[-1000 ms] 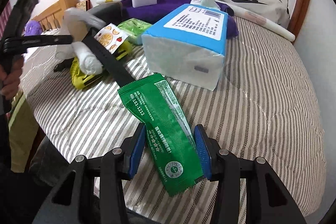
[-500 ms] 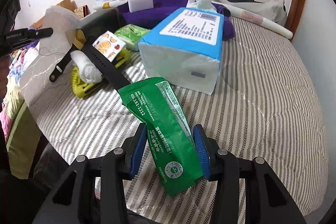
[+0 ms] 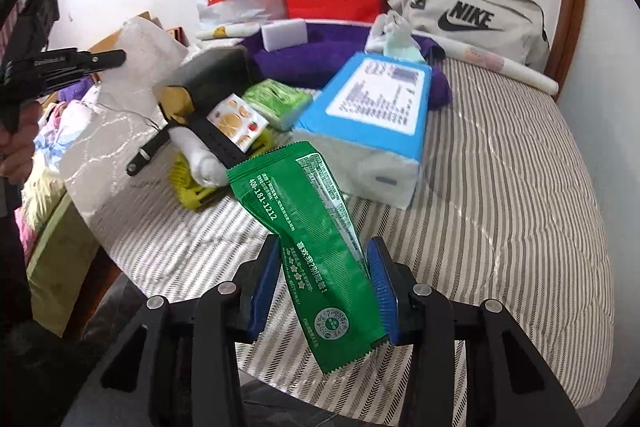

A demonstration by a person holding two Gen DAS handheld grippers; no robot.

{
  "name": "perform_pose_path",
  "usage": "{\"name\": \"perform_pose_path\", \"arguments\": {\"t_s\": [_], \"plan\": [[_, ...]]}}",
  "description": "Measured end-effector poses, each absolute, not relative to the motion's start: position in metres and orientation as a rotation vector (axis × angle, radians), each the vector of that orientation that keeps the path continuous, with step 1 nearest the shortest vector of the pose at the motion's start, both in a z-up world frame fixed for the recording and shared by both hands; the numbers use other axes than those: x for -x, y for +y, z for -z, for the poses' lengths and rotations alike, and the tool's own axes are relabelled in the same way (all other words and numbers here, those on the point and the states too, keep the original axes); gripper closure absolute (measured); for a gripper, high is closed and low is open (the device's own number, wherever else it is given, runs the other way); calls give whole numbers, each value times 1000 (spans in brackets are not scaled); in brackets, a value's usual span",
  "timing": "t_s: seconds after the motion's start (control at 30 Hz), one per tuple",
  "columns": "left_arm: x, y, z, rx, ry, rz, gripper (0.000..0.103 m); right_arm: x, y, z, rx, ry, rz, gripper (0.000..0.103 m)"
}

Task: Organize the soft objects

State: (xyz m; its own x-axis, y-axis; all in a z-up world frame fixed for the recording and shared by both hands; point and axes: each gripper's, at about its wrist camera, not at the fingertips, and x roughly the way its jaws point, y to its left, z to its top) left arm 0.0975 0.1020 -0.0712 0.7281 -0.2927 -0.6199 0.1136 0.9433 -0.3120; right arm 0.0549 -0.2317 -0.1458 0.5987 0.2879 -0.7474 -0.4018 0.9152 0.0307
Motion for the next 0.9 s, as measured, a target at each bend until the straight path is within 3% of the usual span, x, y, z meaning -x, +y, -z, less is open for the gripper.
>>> {"name": "perform_pose_path", "arguments": {"t_s": [0.33,0.57,0.6,0.67,0.7,0.73,0.8,0.9], "plan": [[-106,107,51,268,690,224,99,-68,-227,117,146,793,-434,60],[-115,113,94,240,825,175,99,-78,-219,114,164,795,-459,59],[-115,114,101,237,840,176,96,-79,-219,116,165,798,-457,59],[-117,114,116,233,869,176,81,-80,-218,119,164,810,-462,59],[-119,114,121,222,877,163,67,-80,-217,120,164,813,-461,59],[-122,113,127,206,881,142,60,-80,-216,123,166,819,-457,59],[-127,114,137,185,888,109,51,-81,-215,126,168,832,-457,59],[-129,118,144,189,894,103,48,-80,-215,129,168,848,-454,59]]}}
